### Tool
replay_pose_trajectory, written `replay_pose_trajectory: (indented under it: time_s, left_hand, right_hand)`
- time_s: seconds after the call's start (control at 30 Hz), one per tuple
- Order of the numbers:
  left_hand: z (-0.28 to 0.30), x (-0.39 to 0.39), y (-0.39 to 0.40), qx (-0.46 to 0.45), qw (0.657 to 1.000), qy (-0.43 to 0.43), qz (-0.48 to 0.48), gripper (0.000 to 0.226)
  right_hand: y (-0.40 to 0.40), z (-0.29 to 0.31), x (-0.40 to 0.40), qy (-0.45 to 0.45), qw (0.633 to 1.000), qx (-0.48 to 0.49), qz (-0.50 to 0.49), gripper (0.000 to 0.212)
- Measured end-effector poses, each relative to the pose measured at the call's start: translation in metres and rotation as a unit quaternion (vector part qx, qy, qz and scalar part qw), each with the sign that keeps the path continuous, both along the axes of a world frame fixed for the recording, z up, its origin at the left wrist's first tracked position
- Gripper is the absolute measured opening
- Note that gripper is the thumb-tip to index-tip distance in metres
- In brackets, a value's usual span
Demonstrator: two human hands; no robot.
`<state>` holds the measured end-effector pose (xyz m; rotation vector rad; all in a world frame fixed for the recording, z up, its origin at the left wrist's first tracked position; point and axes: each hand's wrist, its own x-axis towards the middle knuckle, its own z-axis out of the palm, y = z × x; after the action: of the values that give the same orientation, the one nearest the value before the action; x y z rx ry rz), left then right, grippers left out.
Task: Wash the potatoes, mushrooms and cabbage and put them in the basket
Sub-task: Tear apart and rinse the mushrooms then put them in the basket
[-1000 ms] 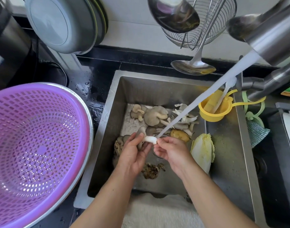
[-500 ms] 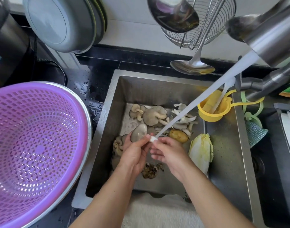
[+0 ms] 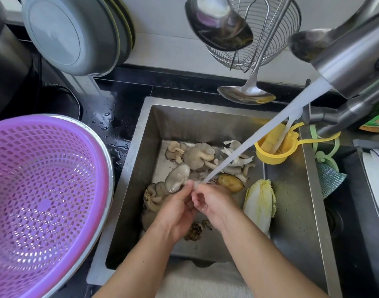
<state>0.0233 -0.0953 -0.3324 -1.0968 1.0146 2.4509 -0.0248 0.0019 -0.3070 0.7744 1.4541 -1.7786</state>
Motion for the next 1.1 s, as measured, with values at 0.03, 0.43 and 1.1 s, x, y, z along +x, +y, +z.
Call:
replay_pose_trajectory:
  time_s: [0.03, 0.43, 1.1]
  left_hand:
    - [0.0, 0.0, 0.0, -0.004, 1.0, -0.003, -0.002, 0.053]
    - [-0.003, -0.001, 0.002, -0.173, 0.981, -0.059, -0.068, 0.026]
    - [0.005, -0.004, 0.003, -0.113, 0.989, 0.015, -0.091, 0.035]
  right_hand:
    - [-0.001, -0.001, 0.001, -0.011, 1.0, 0.009, -0.004, 0.016]
    - [0.002, 0.007, 0.001, 0.321, 0.72, 0.447, 0.422, 0.018]
    - [0.006, 0.005, 0.01, 0.092, 0.96, 0.162, 0.209, 0.025]
